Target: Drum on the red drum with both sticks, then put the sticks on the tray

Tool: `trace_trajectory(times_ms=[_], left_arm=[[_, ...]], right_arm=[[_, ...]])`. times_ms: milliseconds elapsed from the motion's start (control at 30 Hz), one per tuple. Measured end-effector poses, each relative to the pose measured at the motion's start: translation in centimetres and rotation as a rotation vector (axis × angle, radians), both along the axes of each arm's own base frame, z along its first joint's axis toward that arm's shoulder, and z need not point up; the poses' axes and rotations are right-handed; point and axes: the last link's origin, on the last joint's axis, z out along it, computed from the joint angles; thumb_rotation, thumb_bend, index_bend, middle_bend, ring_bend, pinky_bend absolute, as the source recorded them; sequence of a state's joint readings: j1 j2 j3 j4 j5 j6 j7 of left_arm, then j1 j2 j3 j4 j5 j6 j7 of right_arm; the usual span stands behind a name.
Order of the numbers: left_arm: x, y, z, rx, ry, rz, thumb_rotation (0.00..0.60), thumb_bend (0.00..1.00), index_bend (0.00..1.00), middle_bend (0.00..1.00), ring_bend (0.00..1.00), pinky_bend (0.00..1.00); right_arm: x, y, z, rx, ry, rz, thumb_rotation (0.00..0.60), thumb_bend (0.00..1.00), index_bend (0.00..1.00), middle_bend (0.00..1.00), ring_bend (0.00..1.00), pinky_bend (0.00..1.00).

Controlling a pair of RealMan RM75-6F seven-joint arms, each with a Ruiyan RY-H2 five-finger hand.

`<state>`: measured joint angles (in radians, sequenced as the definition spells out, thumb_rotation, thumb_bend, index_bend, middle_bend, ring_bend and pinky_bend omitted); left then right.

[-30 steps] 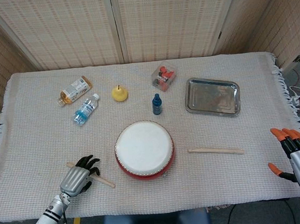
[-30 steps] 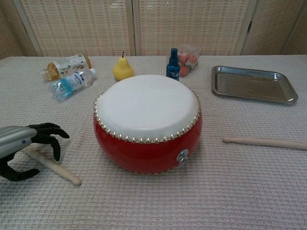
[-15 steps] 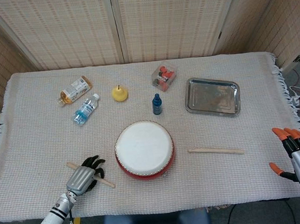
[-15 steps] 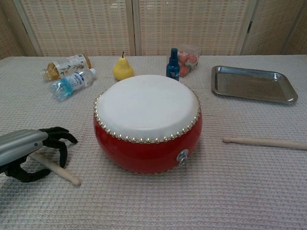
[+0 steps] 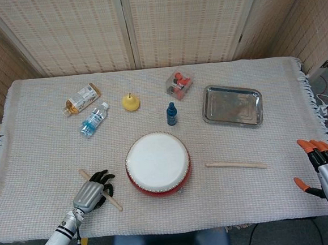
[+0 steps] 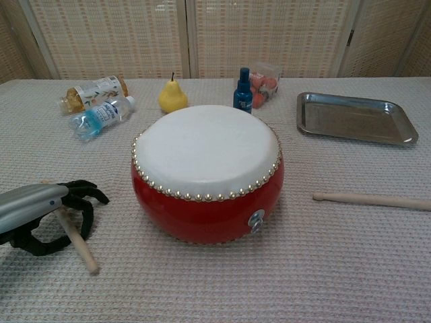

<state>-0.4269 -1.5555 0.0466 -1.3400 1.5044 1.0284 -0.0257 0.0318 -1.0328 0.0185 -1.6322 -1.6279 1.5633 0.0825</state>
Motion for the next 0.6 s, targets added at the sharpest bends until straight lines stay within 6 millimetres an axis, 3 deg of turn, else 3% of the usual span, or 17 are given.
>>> trace_trajectory(times_ms=[367, 600], left_arm=[[-0.3, -0.1, 1.4, -0.046, -0.256, 0.184, 0.6, 0.41, 0.57, 0.19, 0.04, 0.11], [-0.7, 0.0, 4.0, -0.122, -0.652, 0.406, 0.6, 0.41, 0.58, 0.19, 0.03, 0.08]], right_arm=[[0.4, 0.0, -0.1, 0.006, 0.0, 0.013, 0.6, 0.21, 0.08, 0.13, 0.0, 0.13], [0.5, 0.0, -0.1, 0.006, 0.0, 0.013, 0.6, 0.2, 0.08, 0.13, 0.0, 0.13]])
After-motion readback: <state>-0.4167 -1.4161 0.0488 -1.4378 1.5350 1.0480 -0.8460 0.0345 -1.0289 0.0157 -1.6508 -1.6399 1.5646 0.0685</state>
